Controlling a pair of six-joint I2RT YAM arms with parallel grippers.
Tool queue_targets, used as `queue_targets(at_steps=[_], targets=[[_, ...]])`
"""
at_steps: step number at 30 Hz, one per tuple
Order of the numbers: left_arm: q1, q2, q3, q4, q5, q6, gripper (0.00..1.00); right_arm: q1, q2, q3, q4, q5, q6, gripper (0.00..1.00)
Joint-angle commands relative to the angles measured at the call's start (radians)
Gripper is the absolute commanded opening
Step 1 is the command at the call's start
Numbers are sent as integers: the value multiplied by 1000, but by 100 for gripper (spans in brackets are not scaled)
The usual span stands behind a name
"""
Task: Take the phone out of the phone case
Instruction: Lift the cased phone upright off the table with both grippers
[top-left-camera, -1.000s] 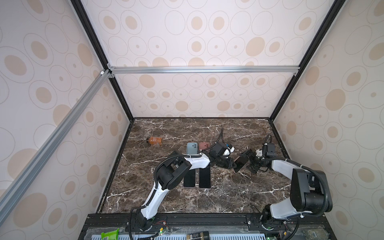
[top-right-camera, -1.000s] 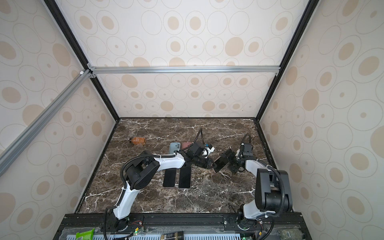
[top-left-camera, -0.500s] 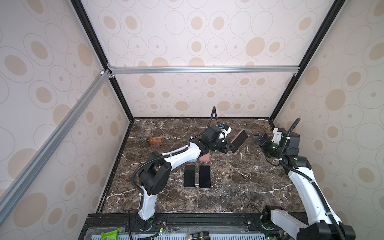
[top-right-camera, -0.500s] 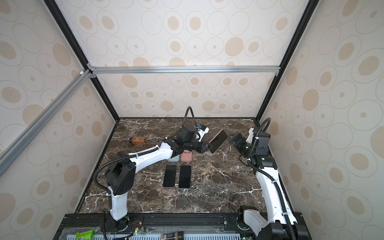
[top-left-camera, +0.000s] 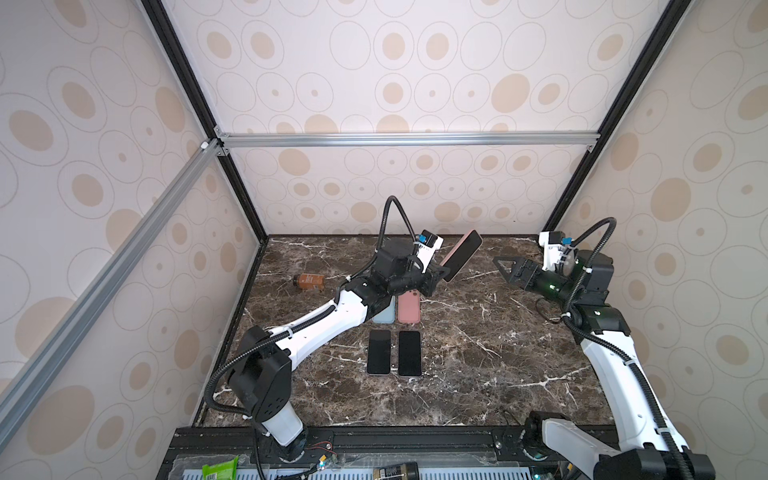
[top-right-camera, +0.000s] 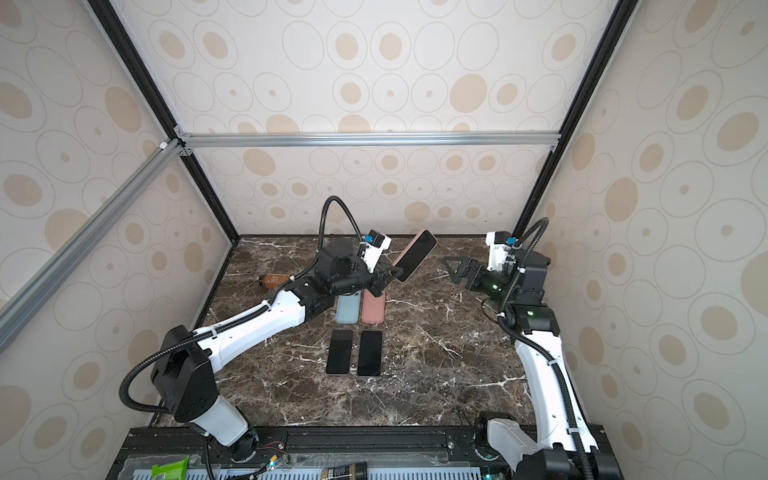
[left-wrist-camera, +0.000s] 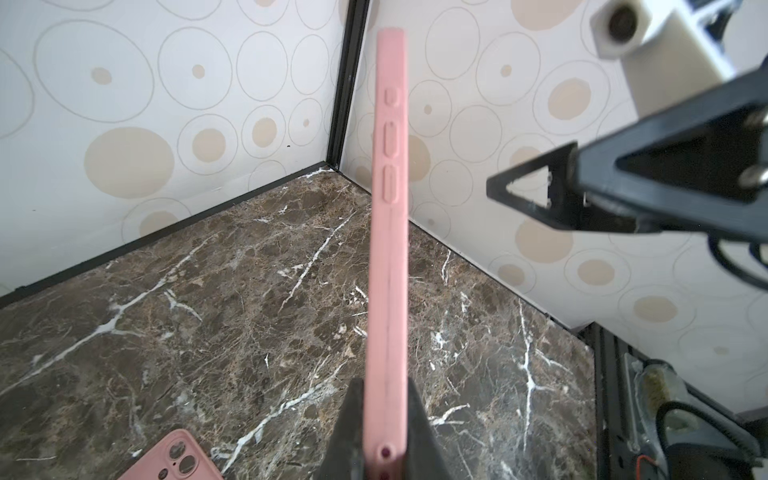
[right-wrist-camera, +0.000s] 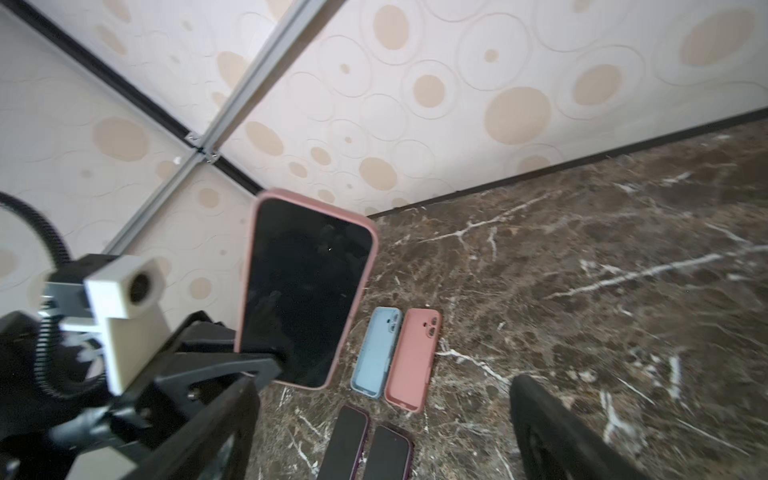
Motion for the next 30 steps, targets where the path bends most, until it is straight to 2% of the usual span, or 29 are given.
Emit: queue_targets(at_steps=[1,4,8,11,15,19,24,28,30], targets=[[-2,-99,-58,99,-21,84,0,46,-8,55,31,-123,-103,98],[1,-136,-58,48,-84,53,0,108,-14,89,-4,-102,-162,98],[13,-197,-93,61,-91,45,0,187,-18,127,-23,-69,-242,97],[35,-256,-166,143,-22,73,0,192,-4,149,6,-81,-253,94],[77,-304,-210,156,64,101,0,193,35,210,11,-132,-250,91],[123,-323,-234,201,246,128,0,193,74,259,20,-237,-253,91],[168,-306,-214,171,390,162,0,218,111,322,-21,-307,-275,90],[178,-326,-230,175,485,256,0,242,126,358,-65,-366,-312,89],[179,-349,-252,198,488,291,0,249,129,371,-88,-400,-332,88]])
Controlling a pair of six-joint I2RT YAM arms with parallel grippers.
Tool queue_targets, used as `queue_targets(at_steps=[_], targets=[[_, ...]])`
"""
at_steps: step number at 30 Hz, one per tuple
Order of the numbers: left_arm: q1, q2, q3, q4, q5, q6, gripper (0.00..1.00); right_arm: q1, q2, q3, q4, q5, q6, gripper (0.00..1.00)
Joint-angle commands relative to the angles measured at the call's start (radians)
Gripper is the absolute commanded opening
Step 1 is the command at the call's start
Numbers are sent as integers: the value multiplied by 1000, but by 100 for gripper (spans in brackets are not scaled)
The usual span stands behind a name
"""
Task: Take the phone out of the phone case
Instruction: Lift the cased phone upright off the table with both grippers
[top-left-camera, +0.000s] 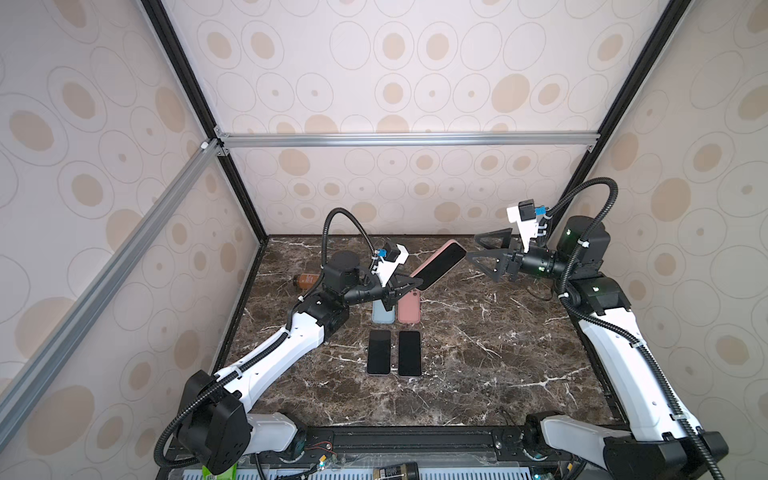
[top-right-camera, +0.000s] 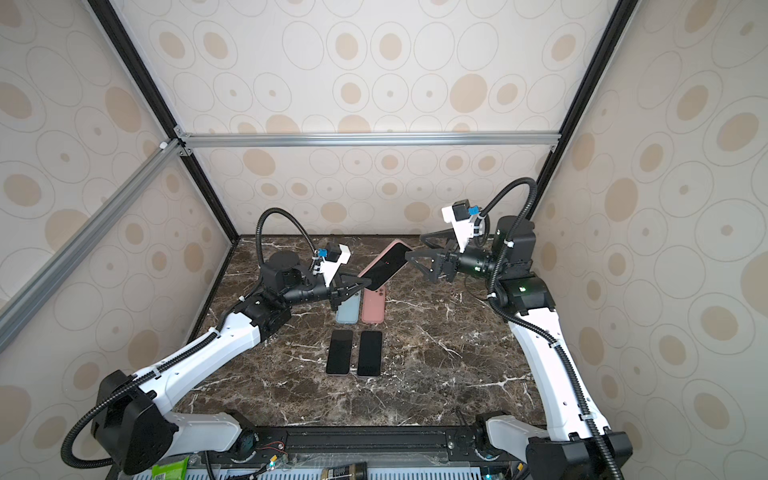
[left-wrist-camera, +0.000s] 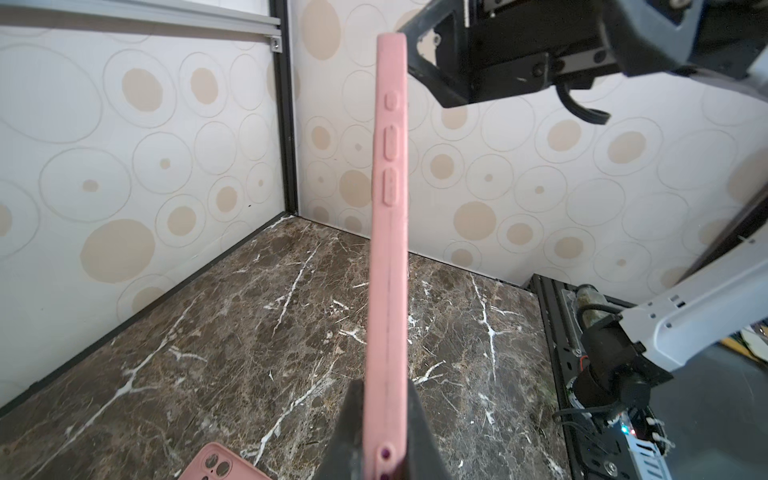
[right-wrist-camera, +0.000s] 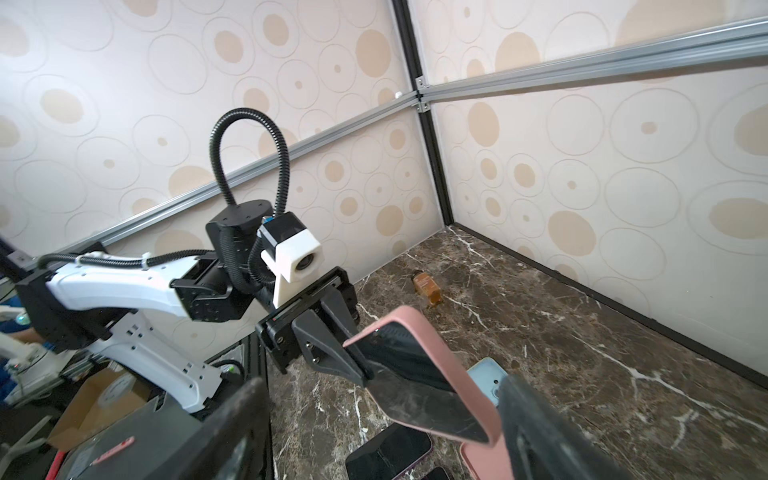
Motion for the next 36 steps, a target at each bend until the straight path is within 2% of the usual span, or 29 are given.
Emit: queue_targets(at_steps=[1,6,9,14,21,36], targets=[[7,-58,-1,95,117,135,0,16,2,44,-50,-104,-61,87],[10,-64,42,-12,186,265,0,38,-10,57,-83,-148,-76,81],[9,-76,40,-3,198,294,0,50,-15,57,-81,-152,-57,78],[9,-111,-5,114,187,271,0,73,-22,44,-57,-157,-33,77],[10,-113,7,116,206,266,0,81,-4,43,-76,-191,-36,69],[9,-101,7,120,208,256,0,121,15,21,46,-199,65,58]])
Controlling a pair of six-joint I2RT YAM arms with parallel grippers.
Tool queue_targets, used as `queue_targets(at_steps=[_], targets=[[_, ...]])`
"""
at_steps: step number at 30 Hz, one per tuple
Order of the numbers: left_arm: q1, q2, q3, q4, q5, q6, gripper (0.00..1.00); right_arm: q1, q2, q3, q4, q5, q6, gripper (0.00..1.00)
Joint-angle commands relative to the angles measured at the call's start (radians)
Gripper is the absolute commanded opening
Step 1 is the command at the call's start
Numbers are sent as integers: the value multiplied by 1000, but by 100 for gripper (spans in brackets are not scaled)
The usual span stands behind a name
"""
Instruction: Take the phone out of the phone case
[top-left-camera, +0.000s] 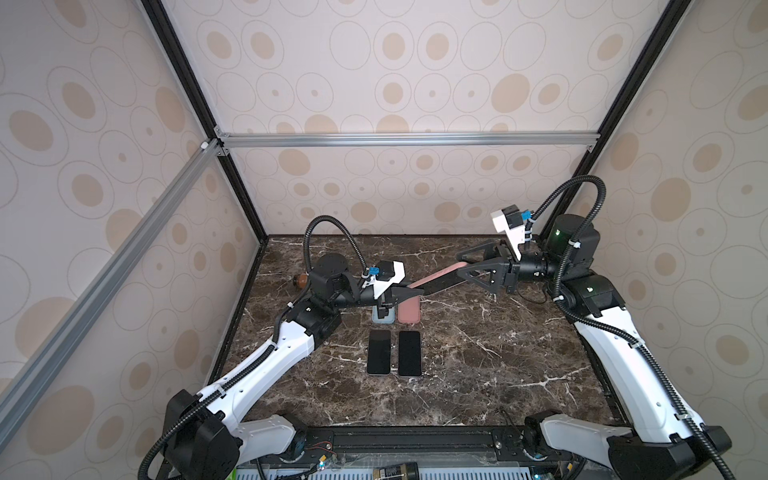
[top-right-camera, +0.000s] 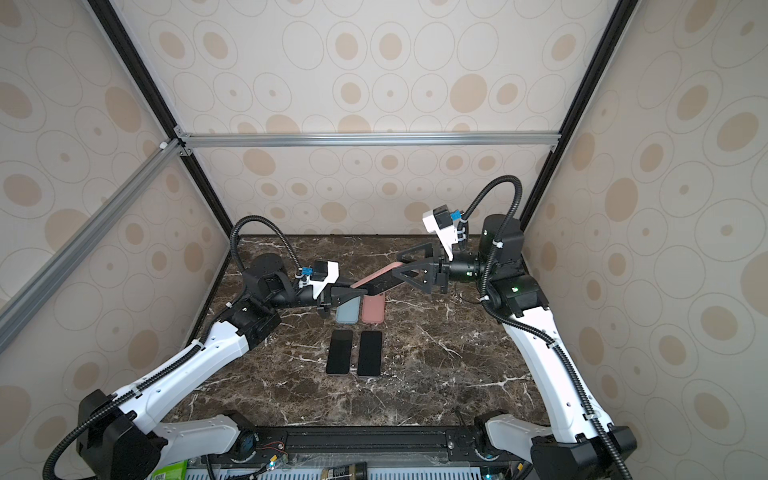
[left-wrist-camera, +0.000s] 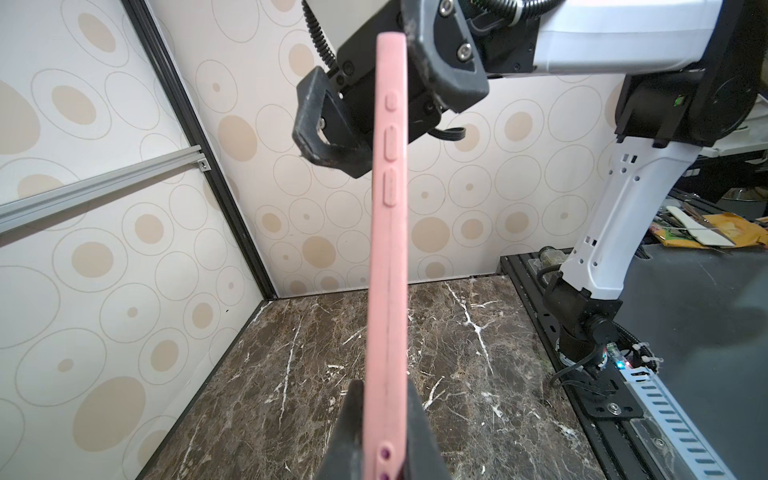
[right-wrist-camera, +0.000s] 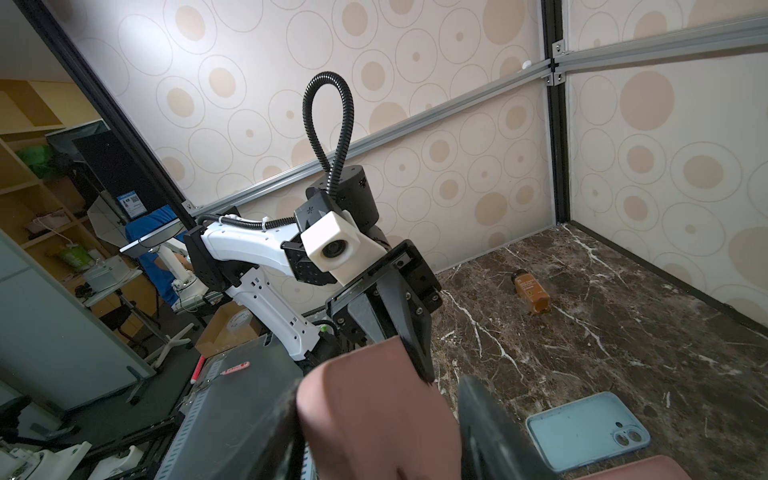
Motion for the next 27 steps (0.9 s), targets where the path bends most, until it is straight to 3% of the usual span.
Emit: queue_targets(at_steps=[1,16,27], targets=[[4,-11,22,67,15,26,0,7,6,-7,44,-19,19,58],[2,-20,11,59,-65,63,0,50,19,-8,-6,23,34,45],[3,-32,19,11,-164,171,0,51,38,-54,92,32,205,49]])
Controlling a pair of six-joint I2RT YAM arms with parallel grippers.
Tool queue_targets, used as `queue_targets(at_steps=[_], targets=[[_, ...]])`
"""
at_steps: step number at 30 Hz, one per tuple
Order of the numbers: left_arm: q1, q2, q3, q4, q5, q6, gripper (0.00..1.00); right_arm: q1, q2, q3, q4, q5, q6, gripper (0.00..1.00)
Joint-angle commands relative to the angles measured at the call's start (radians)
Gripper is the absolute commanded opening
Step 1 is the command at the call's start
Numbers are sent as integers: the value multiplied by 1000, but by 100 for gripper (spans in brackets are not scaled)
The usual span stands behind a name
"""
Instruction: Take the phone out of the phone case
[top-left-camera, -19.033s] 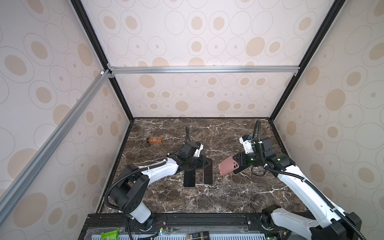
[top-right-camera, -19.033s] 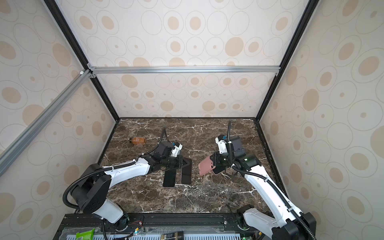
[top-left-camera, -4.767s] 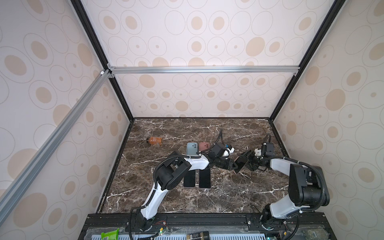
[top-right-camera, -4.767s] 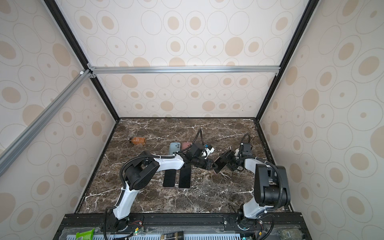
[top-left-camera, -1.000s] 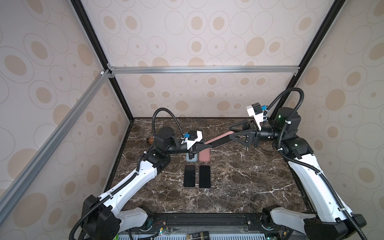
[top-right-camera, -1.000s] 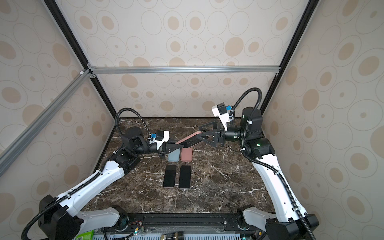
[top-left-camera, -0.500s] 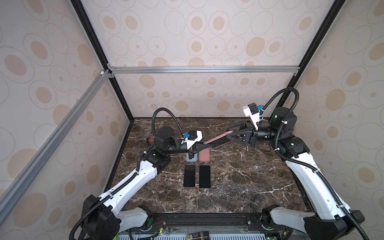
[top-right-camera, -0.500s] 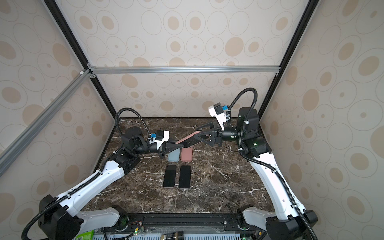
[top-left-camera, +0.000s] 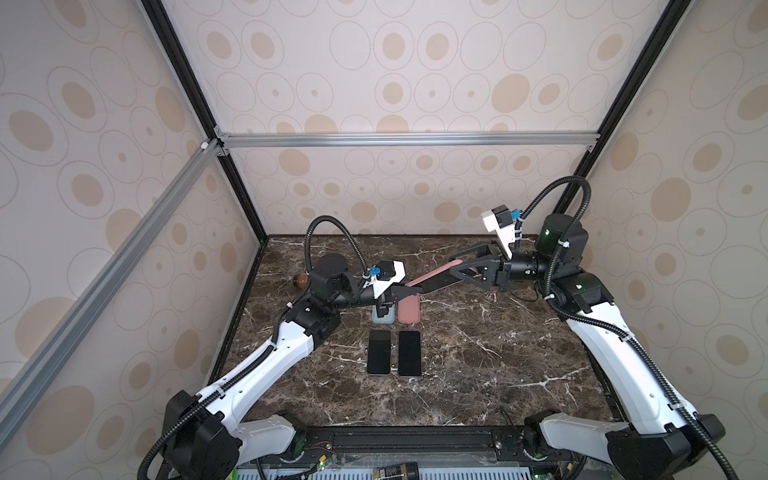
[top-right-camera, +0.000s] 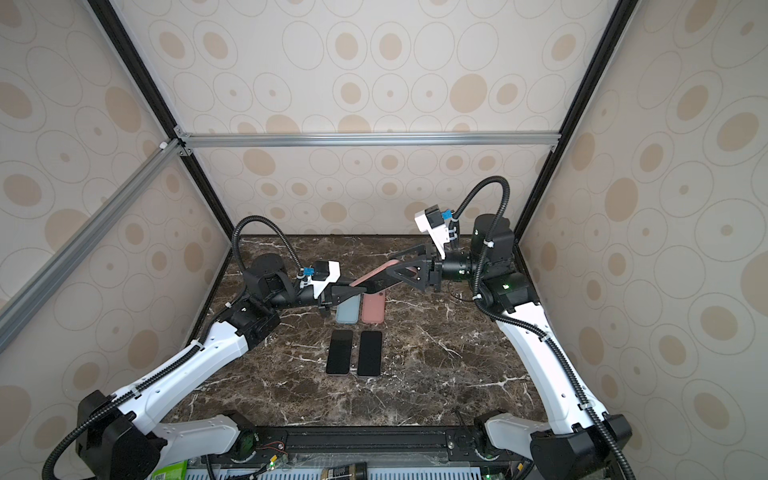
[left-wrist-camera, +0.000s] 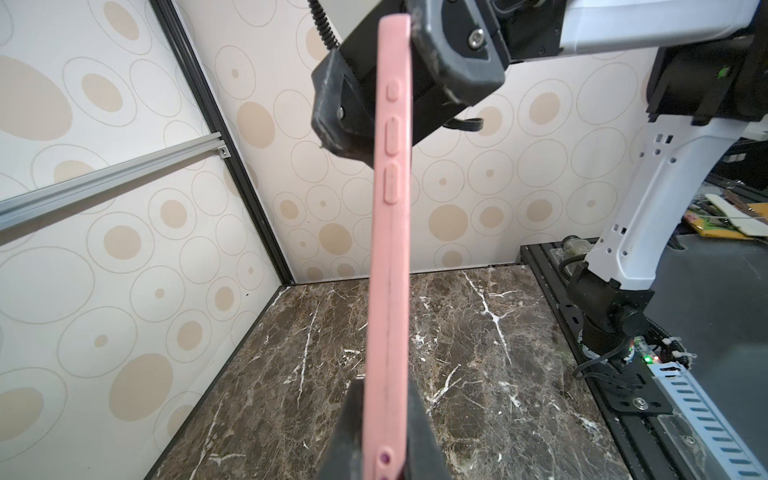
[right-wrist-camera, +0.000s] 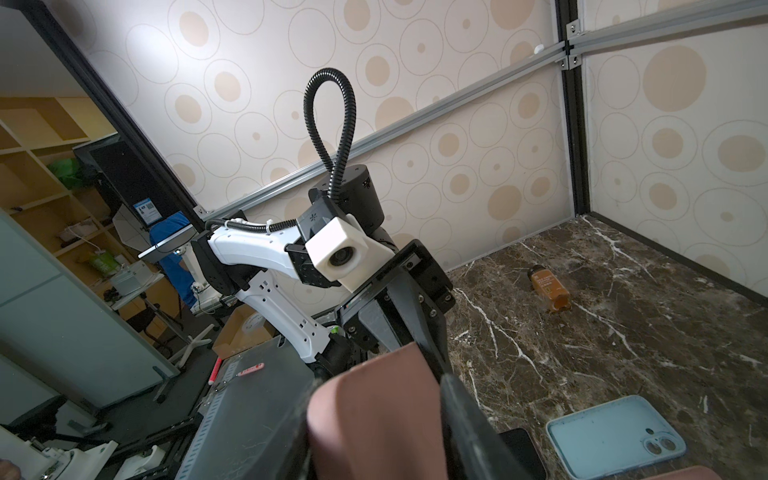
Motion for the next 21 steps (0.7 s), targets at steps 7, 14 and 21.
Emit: queue_targets(at_steps=[7,14,21], targets=[[1,-29,28,-1,-110,153,0,13,14,-33,32,32,164,56],[0,-29,35,-23,-133,178,0,13,24,-25,4,51,186,58],[0,-21,45,-41,-159,210,0,13,43,-21,-22,63,208,66]])
